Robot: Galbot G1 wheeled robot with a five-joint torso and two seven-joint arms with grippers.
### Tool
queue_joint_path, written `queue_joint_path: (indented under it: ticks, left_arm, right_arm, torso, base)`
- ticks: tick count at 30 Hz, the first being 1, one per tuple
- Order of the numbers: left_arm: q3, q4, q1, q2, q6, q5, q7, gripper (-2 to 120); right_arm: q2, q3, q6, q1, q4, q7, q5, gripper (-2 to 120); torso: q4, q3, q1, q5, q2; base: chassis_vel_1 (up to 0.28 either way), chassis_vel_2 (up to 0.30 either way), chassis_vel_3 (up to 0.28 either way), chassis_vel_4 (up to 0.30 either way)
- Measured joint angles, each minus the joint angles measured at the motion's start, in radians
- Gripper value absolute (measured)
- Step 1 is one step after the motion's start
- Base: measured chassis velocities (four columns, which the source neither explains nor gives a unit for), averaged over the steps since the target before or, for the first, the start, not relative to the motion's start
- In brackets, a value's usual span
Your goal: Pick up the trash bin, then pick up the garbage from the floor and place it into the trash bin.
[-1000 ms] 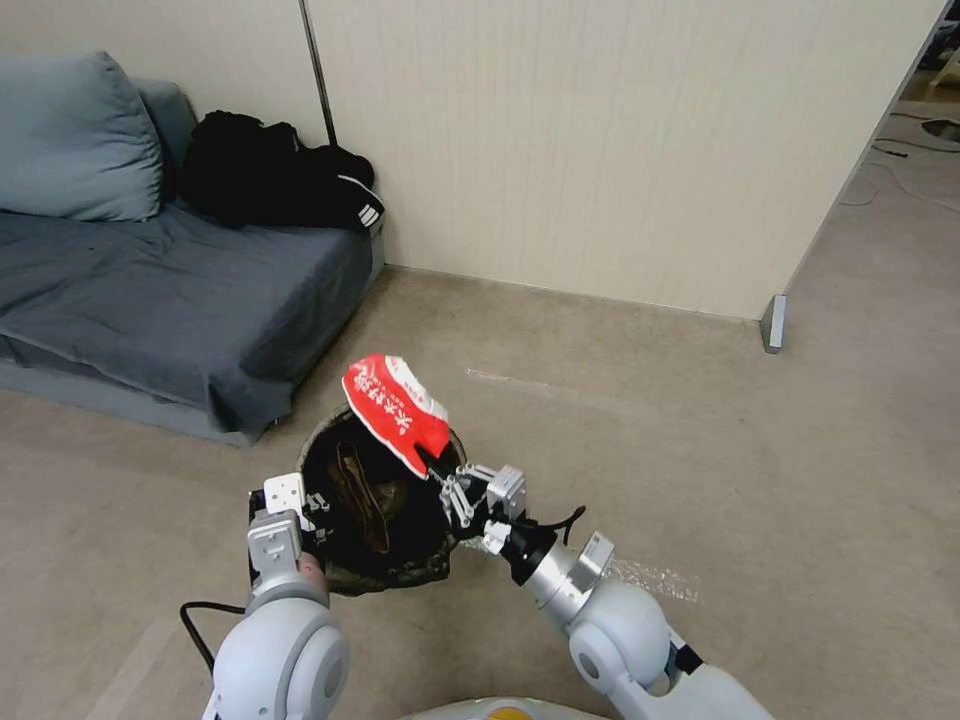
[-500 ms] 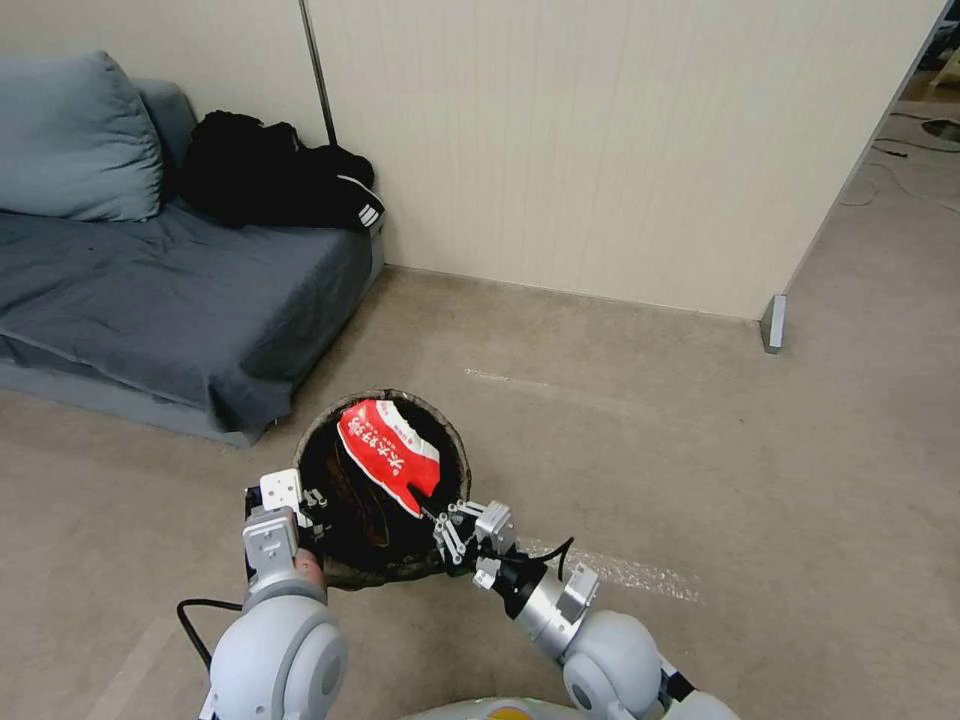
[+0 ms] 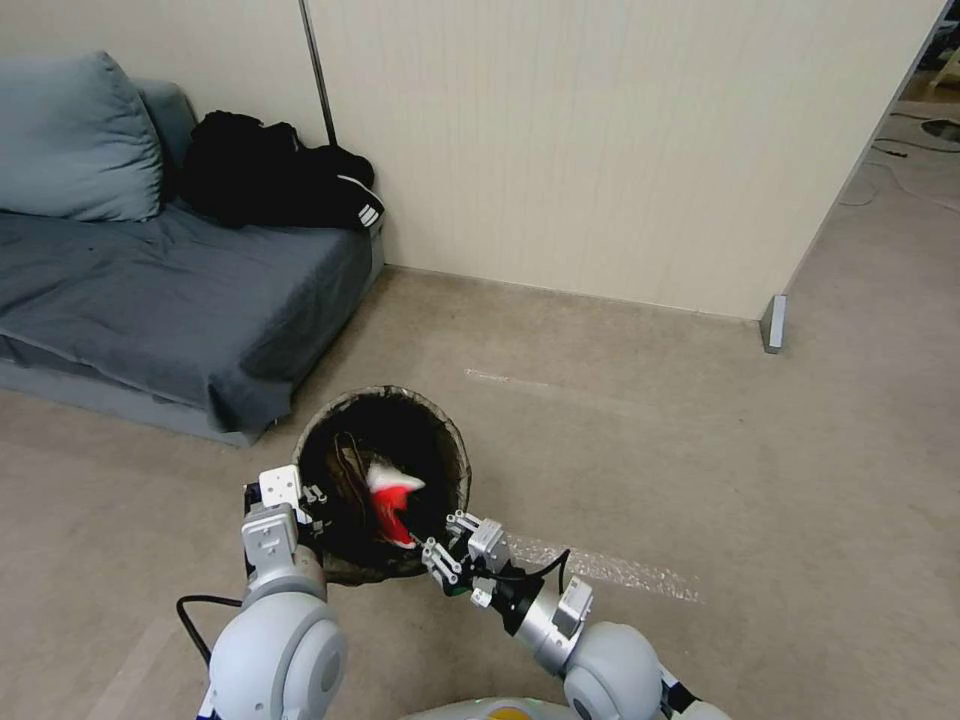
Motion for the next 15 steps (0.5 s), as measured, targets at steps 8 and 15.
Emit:
queue_joint_path:
  ticks: [8, 15]
  left_arm:
    - [0.000, 0.000, 0.000, 0.000, 0.000, -0.001, 0.000, 0]
    - [0.000, 0.001, -0.001, 0.000, -0.005, 0.002, 0.010, 0]
  right_arm:
    - [-0.005, -0.001, -0.004, 0.001, 0.004, 0.000, 0.001, 68]
    - [-0.014, 0.002, -0.003, -0.001, 0.024, 0.000, -0.012, 96]
  torso:
    - [0.0000, 0.000, 0.000, 0.0000, 0.000]
    - [0.0000, 0.000, 0.000, 0.0001, 0.000]
  base:
    - [0.000, 0.000, 0.000, 0.000]
    - [0.000, 0.000, 0.000, 0.000]
